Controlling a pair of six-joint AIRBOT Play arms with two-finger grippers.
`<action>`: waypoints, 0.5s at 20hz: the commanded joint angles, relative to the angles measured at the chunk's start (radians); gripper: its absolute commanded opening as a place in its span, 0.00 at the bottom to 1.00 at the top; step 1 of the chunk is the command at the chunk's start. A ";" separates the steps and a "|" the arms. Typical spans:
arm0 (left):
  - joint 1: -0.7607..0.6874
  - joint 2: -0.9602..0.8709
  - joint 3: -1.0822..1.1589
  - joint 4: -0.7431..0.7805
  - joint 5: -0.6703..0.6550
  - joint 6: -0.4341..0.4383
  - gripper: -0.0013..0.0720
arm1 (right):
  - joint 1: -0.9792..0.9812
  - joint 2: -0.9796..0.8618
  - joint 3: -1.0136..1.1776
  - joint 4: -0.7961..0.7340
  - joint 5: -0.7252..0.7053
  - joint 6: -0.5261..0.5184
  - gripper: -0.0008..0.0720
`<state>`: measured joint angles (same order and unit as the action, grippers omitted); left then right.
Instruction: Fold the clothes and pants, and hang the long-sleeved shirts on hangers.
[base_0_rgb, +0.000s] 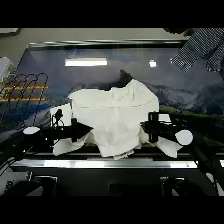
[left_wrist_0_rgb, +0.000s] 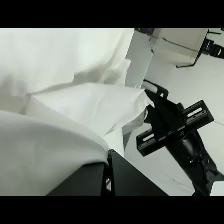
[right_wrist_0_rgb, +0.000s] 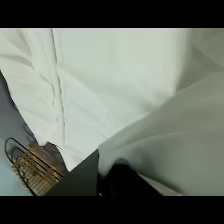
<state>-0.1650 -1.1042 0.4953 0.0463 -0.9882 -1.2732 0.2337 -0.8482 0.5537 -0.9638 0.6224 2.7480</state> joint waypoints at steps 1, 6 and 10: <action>0.015 -0.133 0.121 -0.021 0.078 0.043 0.04 | 0.000 -0.092 0.001 0.085 -0.197 0.043 0.05; 0.019 -0.299 0.264 -0.021 0.096 0.035 0.04 | 0.000 -0.215 0.001 0.187 -0.259 0.042 0.05; 0.018 -0.401 0.327 -0.021 0.088 0.026 0.04 | 0.000 -0.273 0.001 0.204 -0.288 0.039 0.05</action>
<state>-0.1482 -1.4330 0.7738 0.0257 -0.9020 -1.2400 0.2337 -1.0790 0.5541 -0.7872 0.3717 2.7876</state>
